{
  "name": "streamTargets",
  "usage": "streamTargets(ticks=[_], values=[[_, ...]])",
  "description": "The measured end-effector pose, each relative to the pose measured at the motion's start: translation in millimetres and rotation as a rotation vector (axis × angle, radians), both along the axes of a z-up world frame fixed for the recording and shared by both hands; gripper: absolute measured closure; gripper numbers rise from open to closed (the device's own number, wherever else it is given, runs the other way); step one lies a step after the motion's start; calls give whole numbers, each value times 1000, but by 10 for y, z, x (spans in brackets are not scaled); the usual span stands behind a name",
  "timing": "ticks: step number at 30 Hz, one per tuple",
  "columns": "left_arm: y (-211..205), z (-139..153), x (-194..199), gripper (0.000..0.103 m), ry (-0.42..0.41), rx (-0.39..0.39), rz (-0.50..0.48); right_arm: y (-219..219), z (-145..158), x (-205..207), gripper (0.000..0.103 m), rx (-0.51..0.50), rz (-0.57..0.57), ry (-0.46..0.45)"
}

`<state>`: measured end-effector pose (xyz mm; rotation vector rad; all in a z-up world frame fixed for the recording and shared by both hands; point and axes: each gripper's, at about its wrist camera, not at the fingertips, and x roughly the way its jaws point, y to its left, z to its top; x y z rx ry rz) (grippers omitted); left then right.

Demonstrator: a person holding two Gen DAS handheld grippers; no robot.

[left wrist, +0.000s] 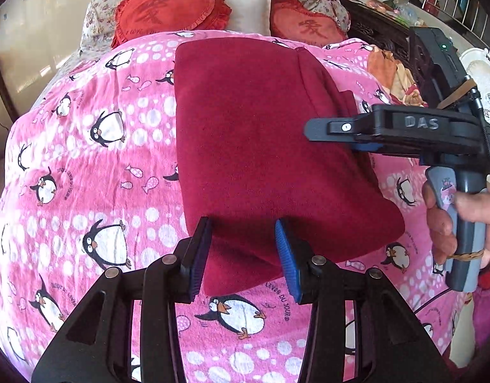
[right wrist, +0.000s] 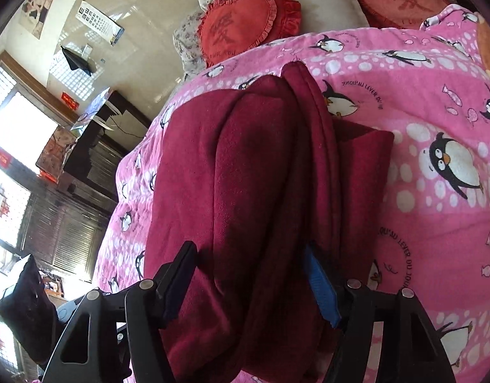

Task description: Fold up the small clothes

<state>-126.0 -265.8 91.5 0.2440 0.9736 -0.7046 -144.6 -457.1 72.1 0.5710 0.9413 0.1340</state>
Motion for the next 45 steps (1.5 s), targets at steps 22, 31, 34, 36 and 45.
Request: streamTargets(ticks=[22, 31, 34, 36, 45], values=[[-303, -10, 202, 44, 1, -12, 69, -90, 554, -339, 80, -243, -43, -116], [-375, -44, 281, 44, 4, 3, 87, -12, 417, 238, 80, -283, -19, -93], [-401, -65, 296, 43, -1, 13, 82, -162, 199, 361, 80, -232, -42, -45], [-415, -76, 299, 42, -3, 20, 81, -215, 174, 373, 81, -213, -49, -49], [-394, -109, 320, 39, 9, -2, 100, 18, 504, -135, 74, -252, 8, -70]])
